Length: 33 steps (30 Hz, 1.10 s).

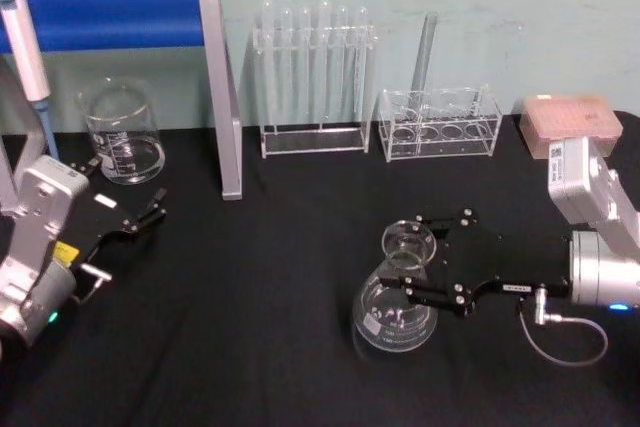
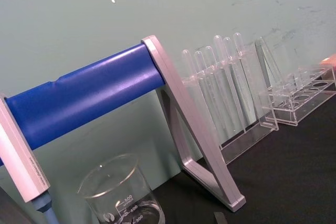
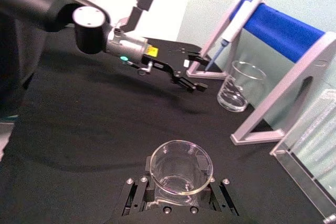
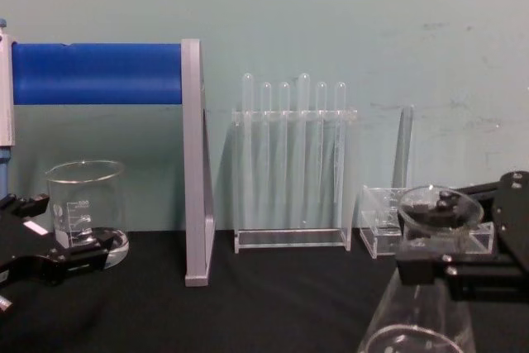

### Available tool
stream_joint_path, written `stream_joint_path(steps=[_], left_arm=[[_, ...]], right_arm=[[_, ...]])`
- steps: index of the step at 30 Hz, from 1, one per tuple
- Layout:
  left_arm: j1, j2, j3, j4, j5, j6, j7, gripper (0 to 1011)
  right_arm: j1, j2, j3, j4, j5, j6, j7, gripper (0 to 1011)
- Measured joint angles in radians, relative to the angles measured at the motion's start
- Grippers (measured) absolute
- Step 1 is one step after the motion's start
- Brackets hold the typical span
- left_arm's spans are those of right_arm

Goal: Grasp the erlenmeyer flask with one hand, shake it three times, then place it back.

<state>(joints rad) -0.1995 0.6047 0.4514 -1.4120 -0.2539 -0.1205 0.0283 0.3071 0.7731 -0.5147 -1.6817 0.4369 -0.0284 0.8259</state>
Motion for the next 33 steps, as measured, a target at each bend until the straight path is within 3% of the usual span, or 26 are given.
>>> stream_joint_path(steps=[9,15,24,33], left_arm=[[0.0,0.0,0.0,0.0,0.0,0.0,0.0,1001],[0.0,0.0,0.0,0.0,0.0,0.0,0.0,1001],[0.0,0.0,0.0,0.0,0.0,0.0,0.0,1001],[0.0,0.0,0.0,0.0,0.0,0.0,0.0,1001]], right_arm=[[0.015,0.017,-0.023,0.007,0.015,-0.023,0.027,457],[0.017,0.011,-0.024,0.013,0.023,-0.015,-0.007,457],[0.017,-0.036,0.004,0.031,0.017,0.072,-0.15,457],[0.012,-0.126,0.078,0.054,-0.001,0.209,-0.38,457]])
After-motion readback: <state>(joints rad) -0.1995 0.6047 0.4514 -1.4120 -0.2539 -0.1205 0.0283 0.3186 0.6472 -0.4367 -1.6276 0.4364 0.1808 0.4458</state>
